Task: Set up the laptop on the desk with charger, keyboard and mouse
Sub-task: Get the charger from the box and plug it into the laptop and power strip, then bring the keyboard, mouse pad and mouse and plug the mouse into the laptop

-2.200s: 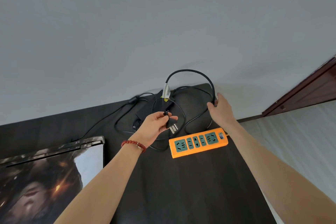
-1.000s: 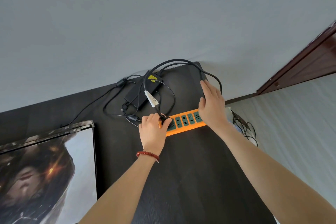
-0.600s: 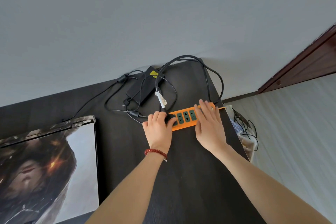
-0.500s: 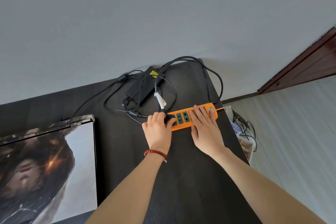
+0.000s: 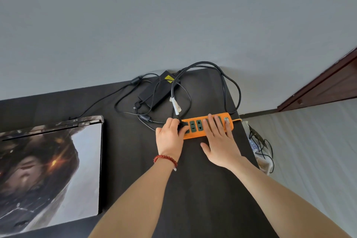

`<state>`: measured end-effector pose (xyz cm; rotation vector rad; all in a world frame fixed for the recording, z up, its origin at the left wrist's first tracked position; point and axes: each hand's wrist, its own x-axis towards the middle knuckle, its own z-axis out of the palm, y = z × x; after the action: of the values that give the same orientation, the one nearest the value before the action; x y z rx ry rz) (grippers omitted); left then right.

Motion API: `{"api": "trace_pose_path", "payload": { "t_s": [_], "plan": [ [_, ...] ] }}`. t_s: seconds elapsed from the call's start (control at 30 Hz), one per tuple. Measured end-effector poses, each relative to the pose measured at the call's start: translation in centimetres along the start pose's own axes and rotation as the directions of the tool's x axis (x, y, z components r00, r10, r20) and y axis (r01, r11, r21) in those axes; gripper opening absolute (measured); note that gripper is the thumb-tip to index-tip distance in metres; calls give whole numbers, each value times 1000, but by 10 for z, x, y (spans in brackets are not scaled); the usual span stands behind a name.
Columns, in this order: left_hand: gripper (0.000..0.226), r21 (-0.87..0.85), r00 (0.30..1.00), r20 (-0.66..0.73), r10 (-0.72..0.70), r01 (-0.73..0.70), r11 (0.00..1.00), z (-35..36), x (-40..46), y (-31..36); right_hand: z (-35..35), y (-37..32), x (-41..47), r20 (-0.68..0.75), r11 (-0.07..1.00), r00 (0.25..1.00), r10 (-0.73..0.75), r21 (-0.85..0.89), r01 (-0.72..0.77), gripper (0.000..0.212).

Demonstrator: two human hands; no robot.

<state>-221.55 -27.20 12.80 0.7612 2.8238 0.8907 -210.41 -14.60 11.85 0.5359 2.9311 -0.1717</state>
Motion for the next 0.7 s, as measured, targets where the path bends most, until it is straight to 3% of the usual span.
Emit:
{"api": "trace_pose_path", "payload": {
  "t_s": [0.13, 0.27, 0.33, 0.43, 0.53, 0.7],
  "plan": [
    [24, 36, 998, 54, -29, 27, 999, -7, 2, 6, -9, -8, -3, 19, 999, 999, 47, -10, -47, 73],
    [49, 12, 986, 167, -19, 17, 1000, -41, -21, -5, -28, -44, -22, -29, 941, 972, 234, 260, -219, 53],
    [55, 33, 992, 116, -41, 38, 999, -69, -48, -26, -34, -71, -40, -70, 913, 972, 226, 362, -186, 43],
    [49, 76, 996, 12, -85, 84, 994, -122, -96, -68, -42, -126, -71, -67, 854, 992, 107, 517, -57, 38],
    [40, 69, 972, -119, -203, 212, 975, -180, -157, -116, -47, -201, -102, -30, 821, 997, -65, 566, 71, 35],
    [27, -74, 835, -332, -439, 441, 895, -270, -296, -208, -45, -346, -163, 29, 736, 938, -346, 628, 253, 33]
  ]
}}
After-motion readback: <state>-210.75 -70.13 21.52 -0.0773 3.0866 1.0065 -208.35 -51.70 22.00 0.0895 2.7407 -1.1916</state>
